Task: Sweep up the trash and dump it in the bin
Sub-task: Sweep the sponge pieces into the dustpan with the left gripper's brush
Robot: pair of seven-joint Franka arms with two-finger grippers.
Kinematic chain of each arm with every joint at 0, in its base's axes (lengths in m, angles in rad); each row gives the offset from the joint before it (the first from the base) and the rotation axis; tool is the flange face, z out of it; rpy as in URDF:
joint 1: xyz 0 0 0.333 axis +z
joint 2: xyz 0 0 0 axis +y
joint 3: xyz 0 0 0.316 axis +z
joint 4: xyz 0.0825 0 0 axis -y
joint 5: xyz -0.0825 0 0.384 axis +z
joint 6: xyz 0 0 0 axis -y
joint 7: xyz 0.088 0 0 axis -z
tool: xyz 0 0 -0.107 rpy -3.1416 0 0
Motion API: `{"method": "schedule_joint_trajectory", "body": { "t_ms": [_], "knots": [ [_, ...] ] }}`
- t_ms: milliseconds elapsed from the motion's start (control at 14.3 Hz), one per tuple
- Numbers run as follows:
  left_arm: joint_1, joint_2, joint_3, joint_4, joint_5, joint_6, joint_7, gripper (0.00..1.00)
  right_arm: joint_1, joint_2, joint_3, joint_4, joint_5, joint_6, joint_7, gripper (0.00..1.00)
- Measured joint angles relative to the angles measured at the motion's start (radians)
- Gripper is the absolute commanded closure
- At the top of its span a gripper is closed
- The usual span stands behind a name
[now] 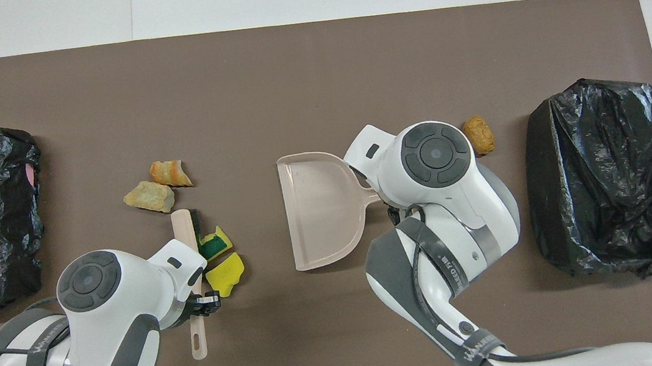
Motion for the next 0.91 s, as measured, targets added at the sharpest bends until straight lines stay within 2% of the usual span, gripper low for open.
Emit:
{"method": "schedule_joint_trajectory", "body": {
  "t_ms": [209,349,488,697,907],
  "knots": [
    [-0.005,0.041,0.006,0.095,-0.006,-0.096,-0.125,1.0,0.001,0.0,0.0,-0.001,0.001,0.001,0.0,1.0],
    [0.005,0.045,0.016,0.175,-0.006,-0.234,-0.243,1.0,0.001,0.0,0.0,-0.001,0.001,0.001,0.0,1.0],
    [0.031,0.025,0.02,0.208,-0.006,-0.366,-0.314,1.0,0.001,0.0,0.0,-0.002,0.002,0.001,0.0,1.0],
    [0.034,-0.025,0.017,0.148,-0.006,-0.387,-0.362,1.0,0.001,0.0,0.0,-0.002,0.003,0.001,0.0,1.0],
    [-0.03,-0.05,0.006,0.043,-0.021,-0.254,-0.401,1.0,0.001,0.0,0.0,-0.003,0.004,0.001,0.003,1.0]
  ]
}}
